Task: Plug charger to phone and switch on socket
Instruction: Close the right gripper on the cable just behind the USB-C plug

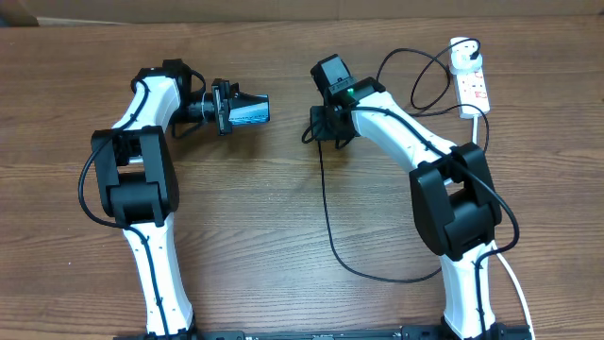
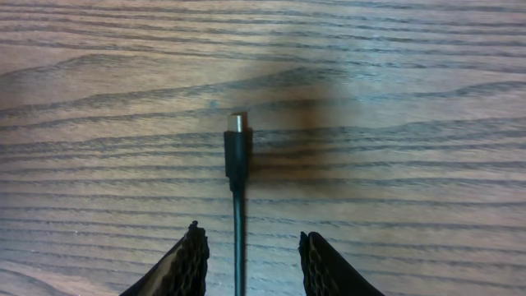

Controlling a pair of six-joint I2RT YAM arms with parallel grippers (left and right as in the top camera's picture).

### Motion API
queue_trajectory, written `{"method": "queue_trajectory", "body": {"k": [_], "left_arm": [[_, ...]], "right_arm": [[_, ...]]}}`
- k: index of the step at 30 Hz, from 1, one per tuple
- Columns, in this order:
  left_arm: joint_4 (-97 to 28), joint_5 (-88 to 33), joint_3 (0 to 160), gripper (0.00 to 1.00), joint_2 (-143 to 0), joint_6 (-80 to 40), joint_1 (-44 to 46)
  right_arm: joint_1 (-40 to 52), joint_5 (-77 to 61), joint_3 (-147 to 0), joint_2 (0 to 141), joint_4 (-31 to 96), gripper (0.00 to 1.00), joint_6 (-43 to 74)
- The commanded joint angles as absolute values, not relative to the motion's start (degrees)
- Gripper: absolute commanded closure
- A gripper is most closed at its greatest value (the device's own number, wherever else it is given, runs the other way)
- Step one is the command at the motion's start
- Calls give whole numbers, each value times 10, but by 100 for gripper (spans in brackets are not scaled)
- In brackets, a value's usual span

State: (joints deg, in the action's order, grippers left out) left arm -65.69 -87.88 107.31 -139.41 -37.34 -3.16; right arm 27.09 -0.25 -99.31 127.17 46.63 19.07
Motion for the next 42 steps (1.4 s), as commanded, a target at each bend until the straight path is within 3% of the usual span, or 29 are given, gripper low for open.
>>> {"method": "queue_trajectory", "body": {"k": [1, 11, 39, 42], "left_arm": [[-660, -907, 1100, 96, -1373, -377, -37], [-656, -907, 1158, 96, -1359, -377, -39], [-656, -907, 1158, 96, -1360, -369, -45], [-656, -907, 1158, 96, -1360, -368, -45]], "right_arm": [[274, -7, -1008, 1282, 456, 64, 190], [295, 52, -1007, 1298, 434, 67, 175], [295, 48, -1004, 1347, 406, 70, 150], [295, 32, -1004, 1352, 405, 74, 150]]}}
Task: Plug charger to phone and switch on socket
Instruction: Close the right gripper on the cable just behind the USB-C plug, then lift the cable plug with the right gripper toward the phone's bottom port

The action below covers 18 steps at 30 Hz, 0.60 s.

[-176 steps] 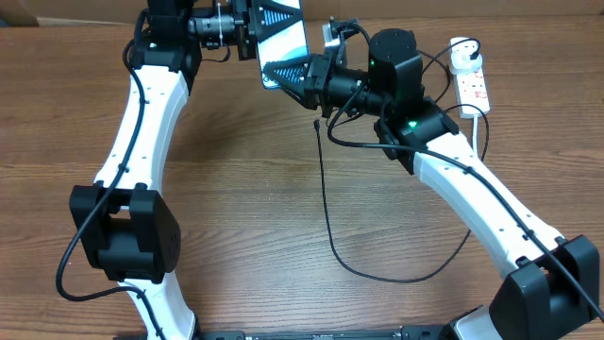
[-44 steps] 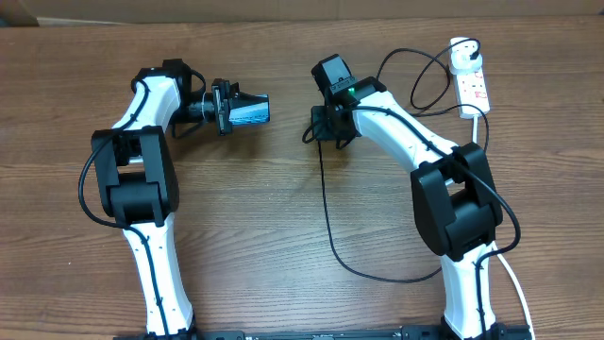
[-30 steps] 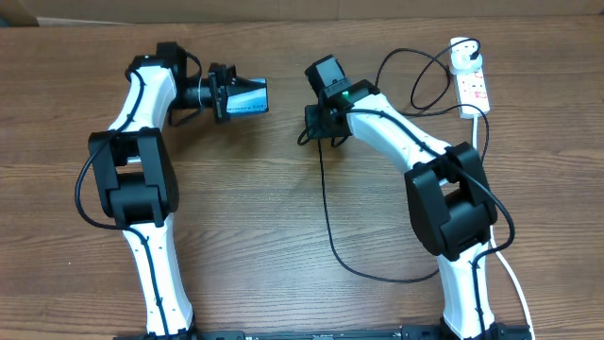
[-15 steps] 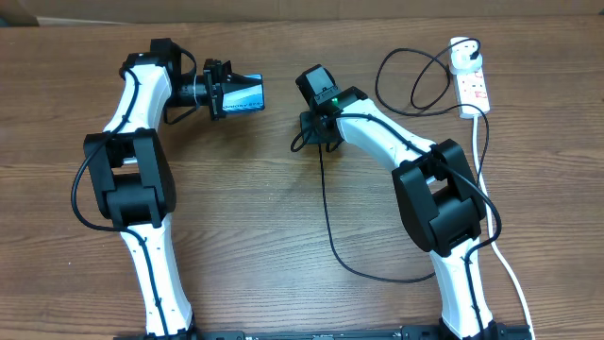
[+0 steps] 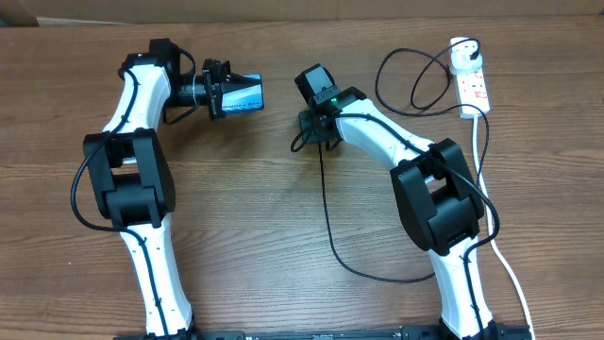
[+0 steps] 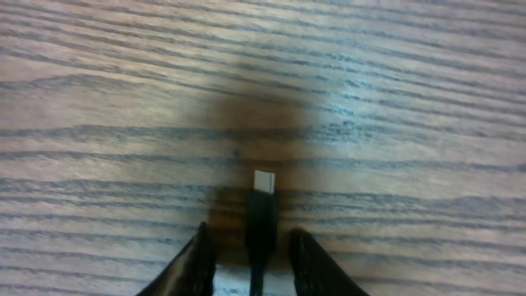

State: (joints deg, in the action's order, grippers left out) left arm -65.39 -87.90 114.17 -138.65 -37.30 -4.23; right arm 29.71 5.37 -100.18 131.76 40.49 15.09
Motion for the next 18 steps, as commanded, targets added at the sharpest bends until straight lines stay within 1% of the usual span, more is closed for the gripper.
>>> {"method": "queue_trajectory", "body": {"k": [1, 7, 9, 13, 18], "left_arm": [[-656, -907, 1158, 96, -1360, -368, -45], [-658, -907, 1158, 96, -1360, -368, -45], [-658, -907, 1158, 96, -1360, -368, -45], [-658, -907, 1158, 96, -1360, -368, -45], [-658, -906, 1158, 96, -1360, -364, -45]], "right_arm": [[295, 26, -1004, 1353, 405, 76, 150], [282, -16, -1005, 1360, 424, 96, 153], [271, -23, -1006, 1360, 436, 96, 165], [241, -87, -1014, 1359, 468, 96, 164], [196, -259, -1032, 1349, 513, 96, 103]]}}
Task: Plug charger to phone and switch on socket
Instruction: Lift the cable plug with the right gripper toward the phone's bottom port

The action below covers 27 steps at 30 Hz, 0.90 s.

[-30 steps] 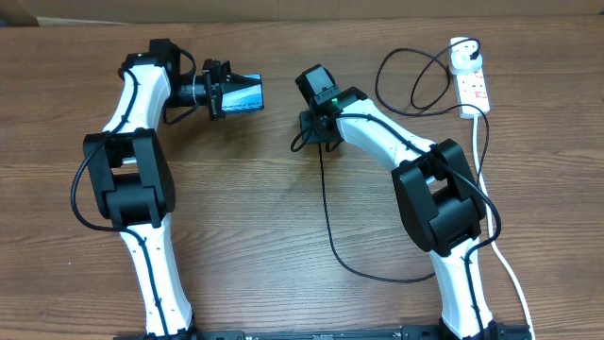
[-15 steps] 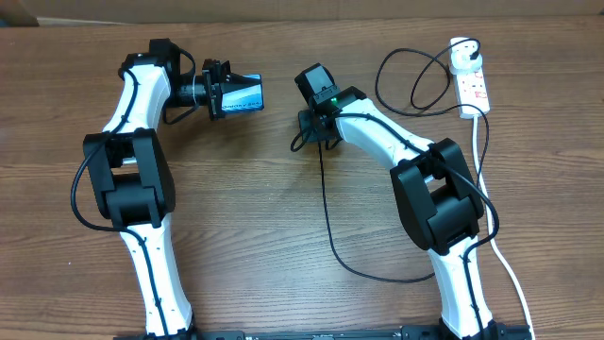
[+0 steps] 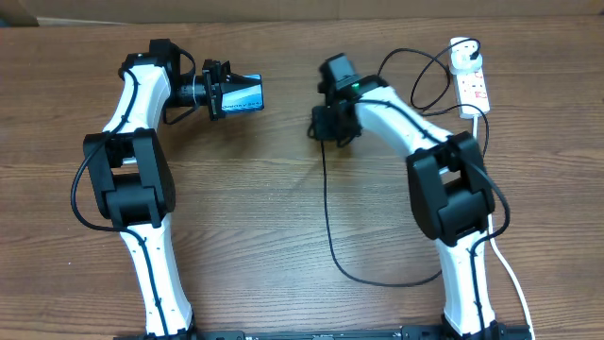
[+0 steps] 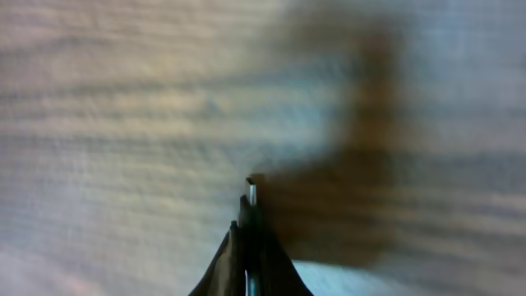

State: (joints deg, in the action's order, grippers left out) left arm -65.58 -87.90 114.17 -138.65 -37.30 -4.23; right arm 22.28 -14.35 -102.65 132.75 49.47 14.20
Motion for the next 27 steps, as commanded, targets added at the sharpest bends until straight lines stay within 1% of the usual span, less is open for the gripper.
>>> {"method": "queue_trajectory", "body": {"k": [1, 4, 9, 15, 20, 27], "left_arm": [[-658, -906, 1158, 96, -1360, -360, -45], [-657, -907, 1158, 96, -1360, -350, -45], [-650, -907, 1158, 96, -1360, -347, -45], [-625, -907, 1158, 96, -1360, -346, -45], [-585, -907, 1158, 96, -1360, -347, -45], [-550, -907, 1158, 96, -1360, -347, -45]], "right_arm": [[188, -290, -1037, 1347, 523, 96, 94], [166, -396, -1056, 1340, 560, 96, 54], [156, -520, -1068, 1322, 618, 96, -9], [163, -572, -1068, 1281, 684, 96, -55], [165, -628, -1068, 1241, 759, 96, -123], [177, -695, -1068, 1210, 832, 96, -166]]}}
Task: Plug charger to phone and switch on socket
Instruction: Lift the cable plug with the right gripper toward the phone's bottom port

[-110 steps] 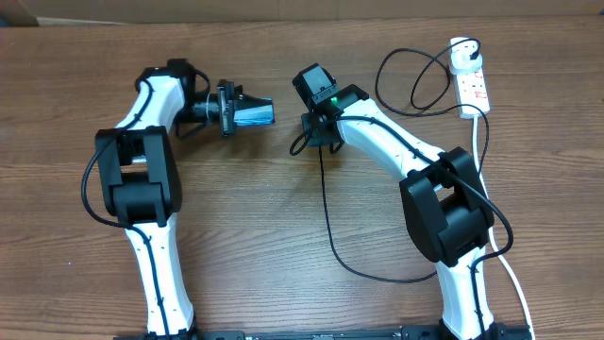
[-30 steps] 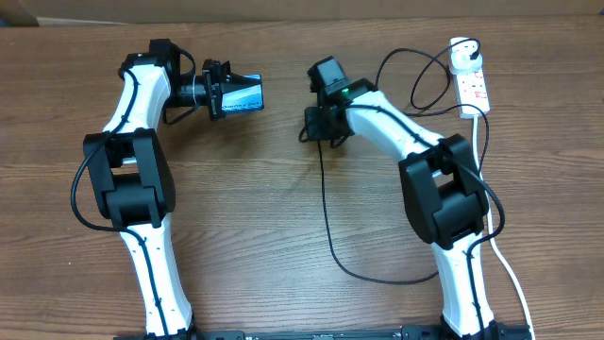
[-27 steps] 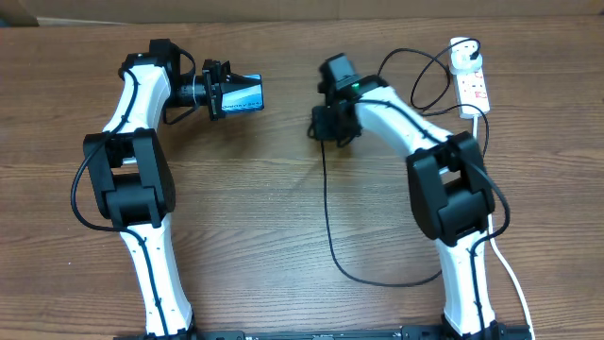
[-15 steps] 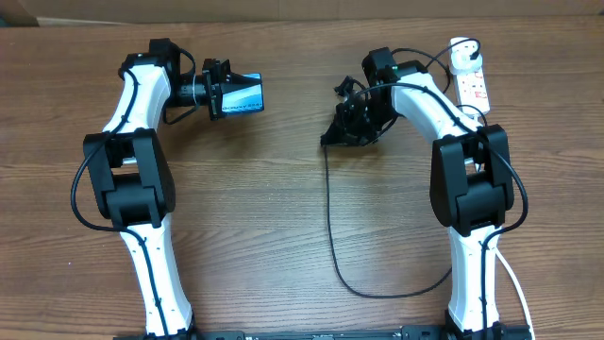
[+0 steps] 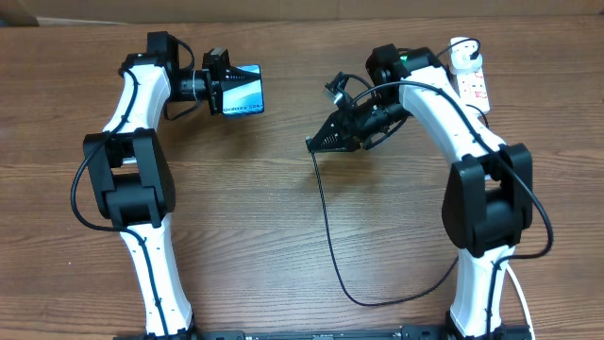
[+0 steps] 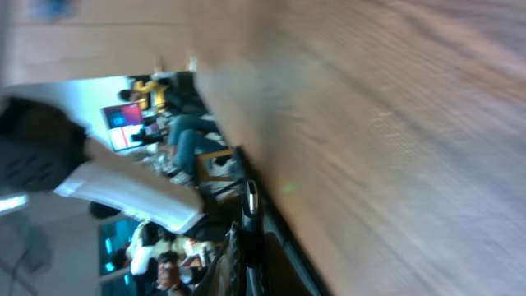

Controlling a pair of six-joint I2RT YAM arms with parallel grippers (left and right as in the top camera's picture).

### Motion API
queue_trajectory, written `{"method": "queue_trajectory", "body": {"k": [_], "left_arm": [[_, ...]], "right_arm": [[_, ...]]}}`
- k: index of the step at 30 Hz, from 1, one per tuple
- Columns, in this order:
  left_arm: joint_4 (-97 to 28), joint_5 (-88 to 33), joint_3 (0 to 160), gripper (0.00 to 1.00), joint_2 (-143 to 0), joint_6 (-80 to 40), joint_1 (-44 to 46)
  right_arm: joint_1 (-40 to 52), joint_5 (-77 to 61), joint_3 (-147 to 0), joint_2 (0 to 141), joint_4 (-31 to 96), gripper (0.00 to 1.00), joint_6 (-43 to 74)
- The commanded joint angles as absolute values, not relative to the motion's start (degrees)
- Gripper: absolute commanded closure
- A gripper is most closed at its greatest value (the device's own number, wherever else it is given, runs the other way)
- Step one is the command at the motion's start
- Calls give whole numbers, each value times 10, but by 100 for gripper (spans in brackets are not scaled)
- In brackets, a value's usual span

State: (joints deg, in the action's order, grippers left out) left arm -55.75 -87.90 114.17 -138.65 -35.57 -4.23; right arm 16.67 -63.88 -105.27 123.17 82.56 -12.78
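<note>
The phone (image 5: 242,93), its screen lit blue, is held off the table at the far left with my left gripper (image 5: 223,85) shut on it. My right gripper (image 5: 317,144) is turned sideways, pointing left toward the phone, and is shut on the black charger plug (image 6: 251,200), whose metal tip sticks out past the fingers. A clear gap separates plug and phone. The black cable (image 5: 326,227) hangs from the gripper and loops over the table. The white socket strip (image 5: 471,85) lies at the far right. The right wrist view is tilted and blurred.
A white adapter (image 5: 461,57) sits in the far end of the socket strip, with black cable loops (image 5: 415,80) beside it. The brown wooden table (image 5: 255,236) runs beneath both arms. My right arm (image 5: 444,94) arches in front of the strip.
My right gripper, then pointing down at the table with the plug, now holds it raised and turned sideways toward the phone. The phone has barely moved.
At first my right gripper stood open over the plug lying on the table, while the left held the phone. Then the jaws were closer around the plug and the phone sat farther back. Then they were shut on it, and now it is lifted.
</note>
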Motion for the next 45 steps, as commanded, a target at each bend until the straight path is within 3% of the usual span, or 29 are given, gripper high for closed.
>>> {"method": "queue_trajectory", "body": {"k": [1, 15, 30, 45], "left_arm": [[-546, -907, 1158, 96, -1360, -347, -45], [-506, -906, 1158, 96, -1360, -347, -29], [-475, -906, 1158, 96, -1360, -347, -20], [-394, -906, 1158, 96, -1360, -423, -20]], "right_arm": [[180, -705, -1068, 1210, 839, 96, -166], [240, -833, -1067, 1210, 813, 96, -130], [252, -731, -1067, 1210, 593, 96, 173], [252, -729, -1046, 1211, 520, 96, 230]]}}
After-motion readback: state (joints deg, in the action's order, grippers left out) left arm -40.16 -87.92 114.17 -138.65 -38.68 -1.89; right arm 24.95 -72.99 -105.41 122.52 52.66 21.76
